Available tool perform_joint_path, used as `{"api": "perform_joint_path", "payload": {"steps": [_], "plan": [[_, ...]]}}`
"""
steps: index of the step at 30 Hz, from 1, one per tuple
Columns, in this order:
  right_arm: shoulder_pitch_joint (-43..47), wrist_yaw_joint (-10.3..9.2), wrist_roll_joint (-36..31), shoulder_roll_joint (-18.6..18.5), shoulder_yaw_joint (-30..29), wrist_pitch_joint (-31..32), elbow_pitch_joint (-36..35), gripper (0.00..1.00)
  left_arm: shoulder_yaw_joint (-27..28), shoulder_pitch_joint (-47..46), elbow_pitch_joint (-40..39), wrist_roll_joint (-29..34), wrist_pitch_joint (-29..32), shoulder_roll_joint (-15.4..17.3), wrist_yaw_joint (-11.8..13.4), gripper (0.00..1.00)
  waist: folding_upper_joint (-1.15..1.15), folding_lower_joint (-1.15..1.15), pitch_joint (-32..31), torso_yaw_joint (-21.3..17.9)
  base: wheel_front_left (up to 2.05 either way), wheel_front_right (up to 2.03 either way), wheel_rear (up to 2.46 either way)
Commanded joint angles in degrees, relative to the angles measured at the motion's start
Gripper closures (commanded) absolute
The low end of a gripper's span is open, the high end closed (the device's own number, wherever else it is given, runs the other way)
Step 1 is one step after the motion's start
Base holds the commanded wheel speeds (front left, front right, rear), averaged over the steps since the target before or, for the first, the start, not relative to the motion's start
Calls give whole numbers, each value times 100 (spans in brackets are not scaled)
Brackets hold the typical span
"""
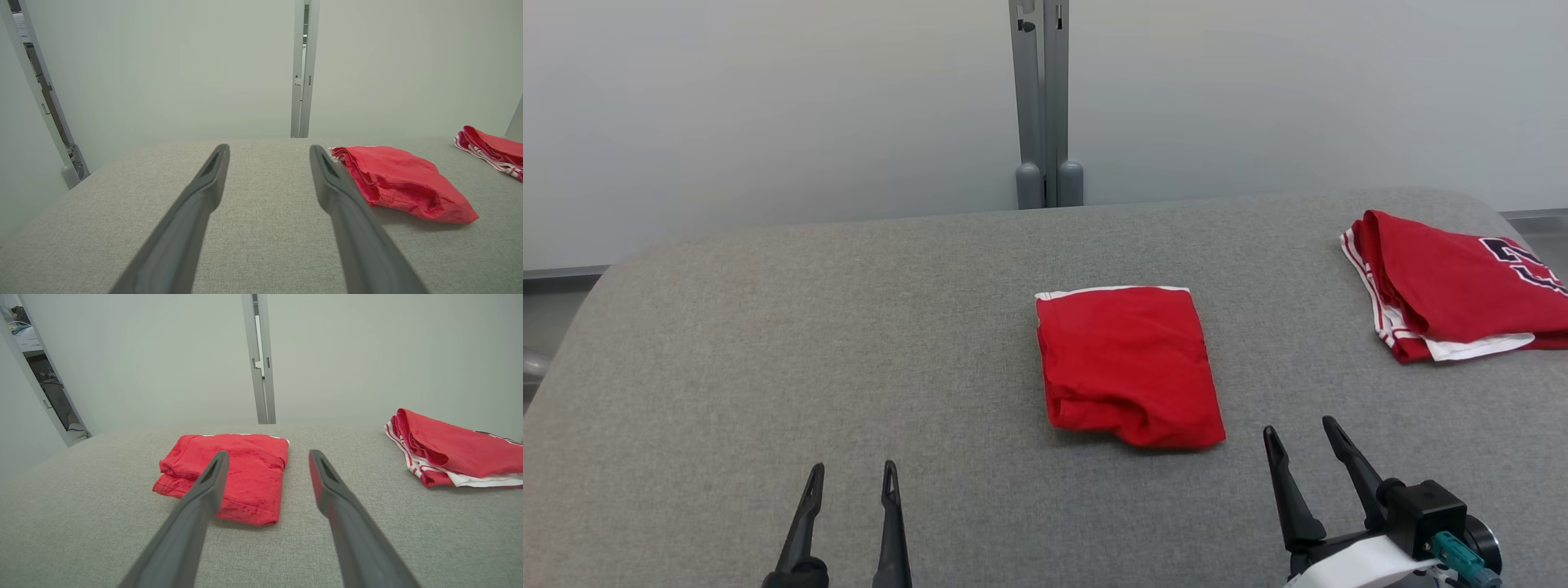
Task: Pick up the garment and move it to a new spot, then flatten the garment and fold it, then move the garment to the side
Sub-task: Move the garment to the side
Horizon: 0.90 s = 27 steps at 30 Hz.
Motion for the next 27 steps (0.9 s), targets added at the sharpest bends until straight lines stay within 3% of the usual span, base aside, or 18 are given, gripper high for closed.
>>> {"api": "perform_joint_path", "payload": {"steps": [1, 27], "plan": [[50, -6, 18, -8, -3, -12, 5, 0, 11, 15, 19, 41, 0, 14, -18, 0, 0, 0, 1, 7, 0, 0, 0], [-27, -7, 125, -55, 13, -12, 8, 0, -132, -174, 76, 87, 0, 14, -122, 0, 0, 0, 268, 220, 0, 0, 0]]}}
